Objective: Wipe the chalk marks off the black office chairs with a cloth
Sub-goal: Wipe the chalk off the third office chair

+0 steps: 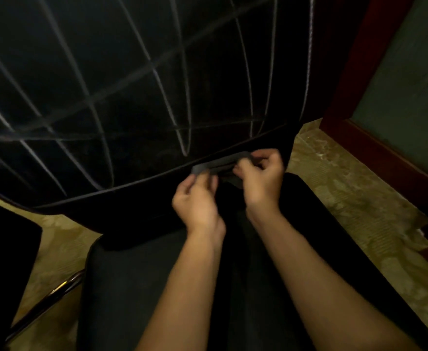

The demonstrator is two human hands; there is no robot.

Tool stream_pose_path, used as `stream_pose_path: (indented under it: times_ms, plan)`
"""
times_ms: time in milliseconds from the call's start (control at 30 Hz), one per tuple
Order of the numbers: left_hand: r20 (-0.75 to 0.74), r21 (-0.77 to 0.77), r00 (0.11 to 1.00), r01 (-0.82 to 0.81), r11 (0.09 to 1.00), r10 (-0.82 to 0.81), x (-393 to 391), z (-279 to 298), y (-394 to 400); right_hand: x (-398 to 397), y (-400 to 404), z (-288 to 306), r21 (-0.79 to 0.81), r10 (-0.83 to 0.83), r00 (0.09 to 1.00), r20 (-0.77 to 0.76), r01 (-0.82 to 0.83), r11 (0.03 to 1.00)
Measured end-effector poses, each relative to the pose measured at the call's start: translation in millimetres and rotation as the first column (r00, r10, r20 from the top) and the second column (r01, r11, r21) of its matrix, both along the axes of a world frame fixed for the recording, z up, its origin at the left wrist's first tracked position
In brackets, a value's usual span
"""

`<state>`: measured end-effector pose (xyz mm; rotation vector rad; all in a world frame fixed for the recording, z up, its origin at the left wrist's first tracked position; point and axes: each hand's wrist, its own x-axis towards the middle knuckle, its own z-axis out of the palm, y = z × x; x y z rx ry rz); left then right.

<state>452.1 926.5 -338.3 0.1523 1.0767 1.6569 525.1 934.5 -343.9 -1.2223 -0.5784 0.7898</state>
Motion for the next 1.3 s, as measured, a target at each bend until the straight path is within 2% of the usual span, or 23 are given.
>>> stream_pose_path:
  times_ms: [100,200,300,400,467,600,700,767,833,933,1033,1100,1133,1200,1233,1300]
  plan:
    - [-0.031,0.017,0.983,-0.181,0.983,0.181,-70,-6,-12,-67,-3,-9,-0.013,0.185,0.982,0.032,-0.185,0.983]
    - [-0.083,-0.007,0.956,-0.281,0.960,0.280,-112,-9,-19,-113,-8,-14,-0.052,0.279,0.959,-0.051,-0.281,0.958]
    - [-0.142,-0.024,0.950,-0.284,0.959,0.278,-105,-10,-10,-107,-5,-16,-0.084,0.273,0.961,-0.044,-0.275,0.958]
    - [-0.129,-0.054,0.975,-0.187,0.981,0.179,-82,-8,-9,-77,0,-15,-0.122,0.165,0.985,-0.041,-0.169,0.978]
    - [-0.129,-0.074,0.981,-0.156,0.985,0.146,-83,-6,-11,-77,0,-16,-0.121,0.156,0.985,-0.078,-0.165,0.979]
    - [-0.201,-0.063,0.935,-0.311,0.948,0.293,-150,-16,-26,-148,-10,-23,-0.119,0.295,0.955,-0.027,-0.296,0.948]
    - [-0.253,-0.111,0.911,-0.363,0.925,0.327,-199,-23,-36,-203,-17,-39,-0.152,0.408,0.910,-0.075,-0.415,0.897]
    - [-0.294,-0.129,0.890,-0.399,0.908,0.349,-210,-28,-31,-217,-23,-40,-0.154,0.436,0.894,-0.107,-0.448,0.881]
    - [-0.364,-0.152,0.850,-0.458,0.876,0.381,-203,-32,-20,-214,-20,-48,-0.206,0.446,0.893,-0.057,-0.448,0.870]
    - [-0.529,-0.197,0.801,-0.438,0.877,0.281,-179,-51,-11,-186,-12,-55,-0.303,0.374,0.927,-0.018,-0.362,0.882]
    - [-0.701,-0.200,0.700,-0.382,0.902,0.141,-150,-54,-8,-153,3,-63,-0.326,0.285,0.958,0.020,-0.263,0.908]
    - [-0.753,-0.232,0.658,-0.280,0.932,0.010,-124,-48,1,-123,14,-68,-0.344,0.160,0.986,0.036,-0.138,0.929]
    - [-0.751,-0.272,0.657,-0.211,0.939,-0.070,-109,-46,6,-107,19,-71,-0.355,0.086,0.996,0.018,-0.074,0.932]
    - [-0.623,-0.334,0.769,-0.098,0.938,-0.141,-86,-43,13,-84,23,-72,-0.368,-0.034,0.999,-0.016,0.025,0.929]
    - [-0.496,-0.346,0.858,-0.054,0.937,-0.133,-80,-44,17,-80,23,-68,-0.384,-0.066,0.997,-0.029,0.050,0.922]
    - [-0.359,-0.347,0.931,-0.064,0.936,-0.069,-86,-50,23,-90,23,-59,-0.402,-0.055,0.996,-0.075,0.021,0.916]
